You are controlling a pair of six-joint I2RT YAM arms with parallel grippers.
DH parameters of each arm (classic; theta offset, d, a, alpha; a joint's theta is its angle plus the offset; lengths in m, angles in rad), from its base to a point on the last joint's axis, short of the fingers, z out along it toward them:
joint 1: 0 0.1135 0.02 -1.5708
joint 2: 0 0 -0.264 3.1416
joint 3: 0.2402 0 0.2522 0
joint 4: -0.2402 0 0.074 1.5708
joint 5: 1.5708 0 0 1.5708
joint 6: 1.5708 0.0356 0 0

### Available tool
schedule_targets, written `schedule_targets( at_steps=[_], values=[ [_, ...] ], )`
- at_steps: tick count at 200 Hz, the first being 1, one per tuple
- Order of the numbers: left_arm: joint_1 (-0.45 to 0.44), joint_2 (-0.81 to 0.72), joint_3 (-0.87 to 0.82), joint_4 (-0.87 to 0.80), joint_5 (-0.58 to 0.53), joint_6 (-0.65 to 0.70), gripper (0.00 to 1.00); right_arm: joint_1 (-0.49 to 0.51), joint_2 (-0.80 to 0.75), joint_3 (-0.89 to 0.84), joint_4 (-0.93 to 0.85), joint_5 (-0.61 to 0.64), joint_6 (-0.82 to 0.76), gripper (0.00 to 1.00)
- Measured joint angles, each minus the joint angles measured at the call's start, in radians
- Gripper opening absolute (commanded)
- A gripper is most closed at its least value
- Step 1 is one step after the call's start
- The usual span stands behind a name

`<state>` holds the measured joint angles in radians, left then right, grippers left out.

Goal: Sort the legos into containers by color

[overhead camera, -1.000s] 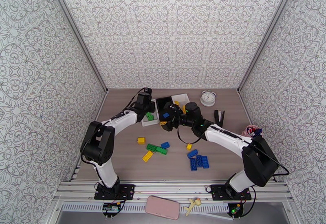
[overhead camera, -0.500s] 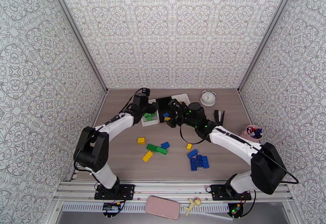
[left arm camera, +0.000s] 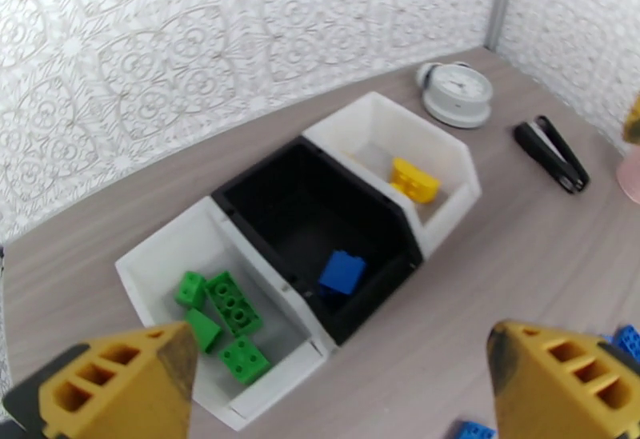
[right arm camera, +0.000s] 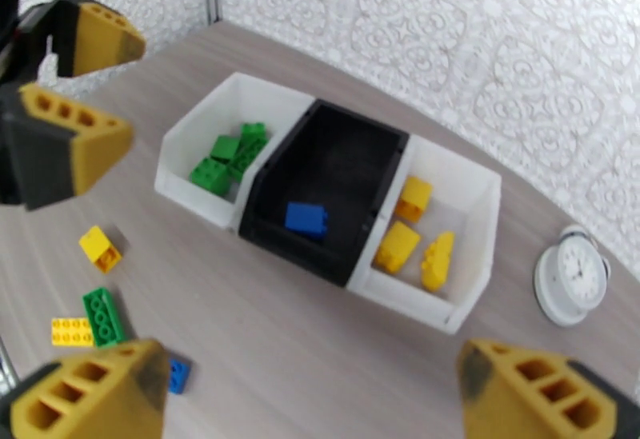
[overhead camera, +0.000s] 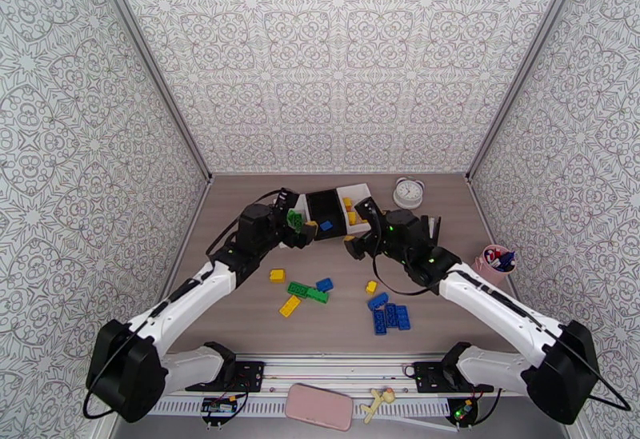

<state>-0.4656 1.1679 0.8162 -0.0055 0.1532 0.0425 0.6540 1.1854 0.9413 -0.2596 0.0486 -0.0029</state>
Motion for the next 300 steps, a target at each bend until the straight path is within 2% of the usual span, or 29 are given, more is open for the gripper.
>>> schedule_targets(
  at_steps=[42,98,152,210,275,300],
  values=[
    [-0.043,-0.133,-0.099,-0.033,0.16,0.109,1.0,0.036,-0.032,-0.042,-0.161,0.094,0.14,1.0],
    [-0.109,-0.132,-0.142,-0.084,0.368,0.248,1.0,0.122,0.056,-0.035,-0.409,0.127,0.241,1.0],
    [-0.08,-0.121,-0.181,-0.085,0.48,0.323,1.0,0.157,0.153,-0.026,-0.587,0.093,0.321,1.0],
    [-0.047,-0.112,-0.181,-0.089,0.539,0.336,1.0,0.179,0.312,0.003,-0.616,0.035,0.309,0.99],
    [-0.043,-0.11,-0.181,-0.089,0.557,0.336,1.0,0.179,0.401,0.01,-0.609,0.013,0.271,1.0],
    [-0.041,-0.105,-0.181,-0.089,0.557,0.34,1.0,0.179,0.417,0.011,-0.609,0.014,0.274,0.95]
  ],
)
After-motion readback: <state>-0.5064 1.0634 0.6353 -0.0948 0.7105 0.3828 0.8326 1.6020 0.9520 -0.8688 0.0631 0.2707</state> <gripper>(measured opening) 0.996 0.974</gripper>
